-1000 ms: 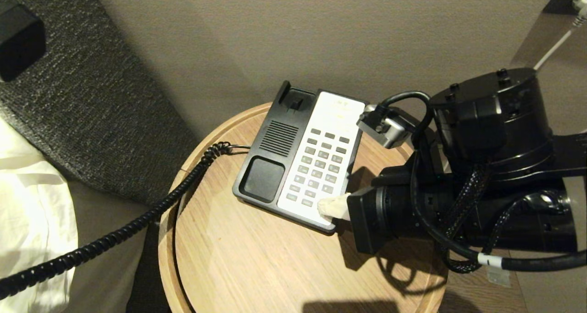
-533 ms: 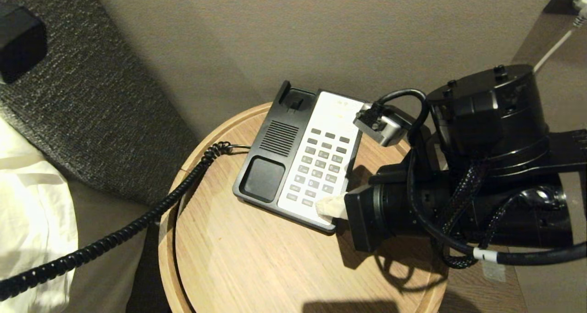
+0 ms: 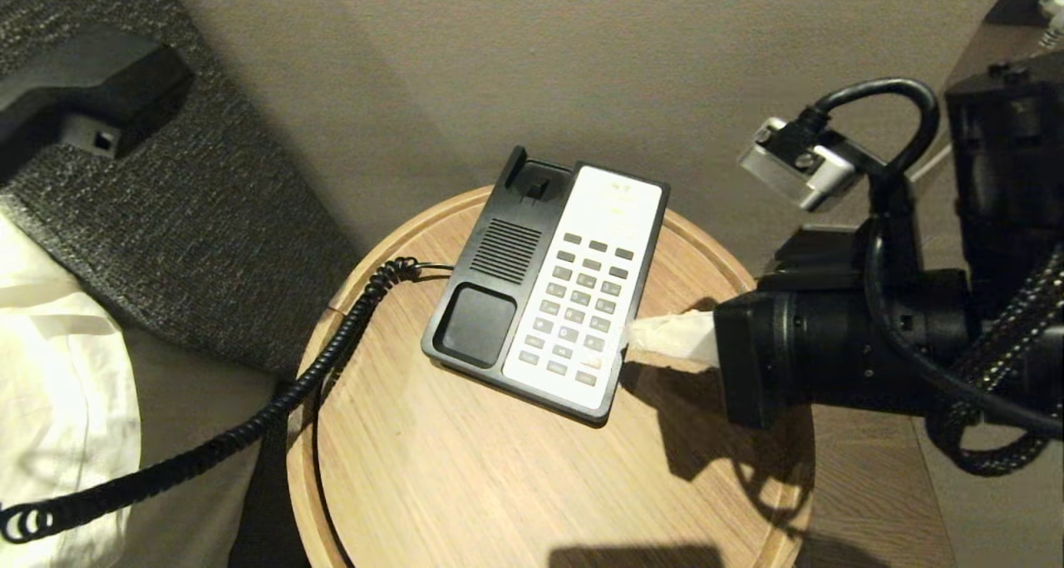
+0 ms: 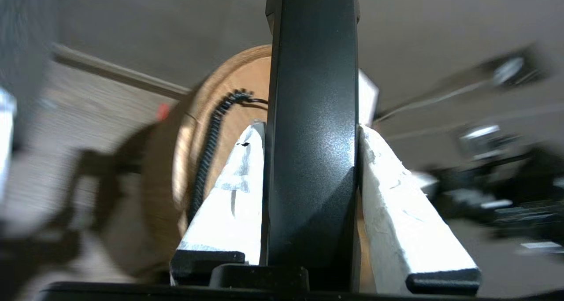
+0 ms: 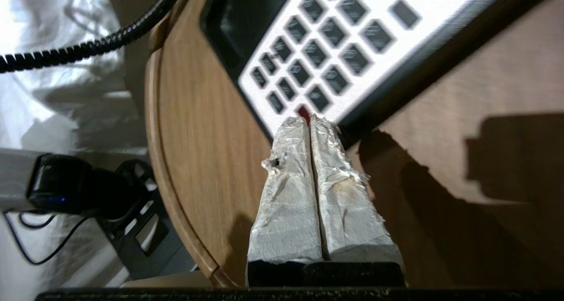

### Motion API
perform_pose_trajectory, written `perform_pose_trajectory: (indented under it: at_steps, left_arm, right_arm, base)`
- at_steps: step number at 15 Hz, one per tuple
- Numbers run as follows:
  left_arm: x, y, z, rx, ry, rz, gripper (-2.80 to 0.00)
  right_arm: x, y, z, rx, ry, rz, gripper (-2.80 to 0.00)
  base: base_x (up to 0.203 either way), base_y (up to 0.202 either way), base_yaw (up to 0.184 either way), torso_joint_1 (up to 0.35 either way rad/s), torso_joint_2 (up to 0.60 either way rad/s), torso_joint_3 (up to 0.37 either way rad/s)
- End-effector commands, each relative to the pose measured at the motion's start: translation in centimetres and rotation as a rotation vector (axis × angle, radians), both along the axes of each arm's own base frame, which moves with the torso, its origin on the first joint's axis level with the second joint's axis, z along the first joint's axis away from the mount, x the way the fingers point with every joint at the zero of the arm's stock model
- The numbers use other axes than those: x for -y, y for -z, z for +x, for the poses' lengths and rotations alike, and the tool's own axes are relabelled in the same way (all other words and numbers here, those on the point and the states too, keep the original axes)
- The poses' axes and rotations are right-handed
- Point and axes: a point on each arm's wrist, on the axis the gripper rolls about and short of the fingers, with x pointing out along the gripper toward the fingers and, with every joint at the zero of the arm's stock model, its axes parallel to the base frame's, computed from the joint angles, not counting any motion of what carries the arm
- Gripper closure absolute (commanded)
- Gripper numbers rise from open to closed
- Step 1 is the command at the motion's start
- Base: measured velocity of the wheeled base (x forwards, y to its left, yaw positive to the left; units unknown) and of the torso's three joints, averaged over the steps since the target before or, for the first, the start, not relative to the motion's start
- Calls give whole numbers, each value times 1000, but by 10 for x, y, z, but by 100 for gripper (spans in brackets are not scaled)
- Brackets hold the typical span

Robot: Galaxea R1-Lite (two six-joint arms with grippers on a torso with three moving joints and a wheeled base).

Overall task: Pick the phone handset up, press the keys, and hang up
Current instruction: Dial the number, then put the handset back

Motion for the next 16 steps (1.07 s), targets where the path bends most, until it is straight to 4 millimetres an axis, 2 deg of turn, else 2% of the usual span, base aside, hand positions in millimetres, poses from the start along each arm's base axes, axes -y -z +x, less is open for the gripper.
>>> perform_pose_trajectory:
  at_steps: [1,5,8,12,14,16]
  left_arm:
    - [33,-1,32,-15,5,182,0]
    - [85,-8,80,48,30,431,0]
    - [125,-13,107,59,8,509,0]
    - [179,6,117,37,-21,640,0]
    - [196,8,124,31,-51,654,0]
    - [202,8,121,33,-68,655,0]
  right_arm:
    - [26,-19,-13,51,55,51,0]
    - [62,-30,-26,109,197,63,0]
    - [85,-25,-41,118,328,0,0]
    - [100,-25,-54,132,339,20,0]
    - [107,-21,-60,132,345,22,0]
    - [111,-14,-62,124,352,10,0]
  base:
    - [0,0,0,0,0,0]
    - [0,0,0,0,0,0]
    - [0,0,0,0,0,0]
    - [0,0,0,0,0,0]
    - [0,0,0,0,0,0]
    - [0,0,0,0,0,0]
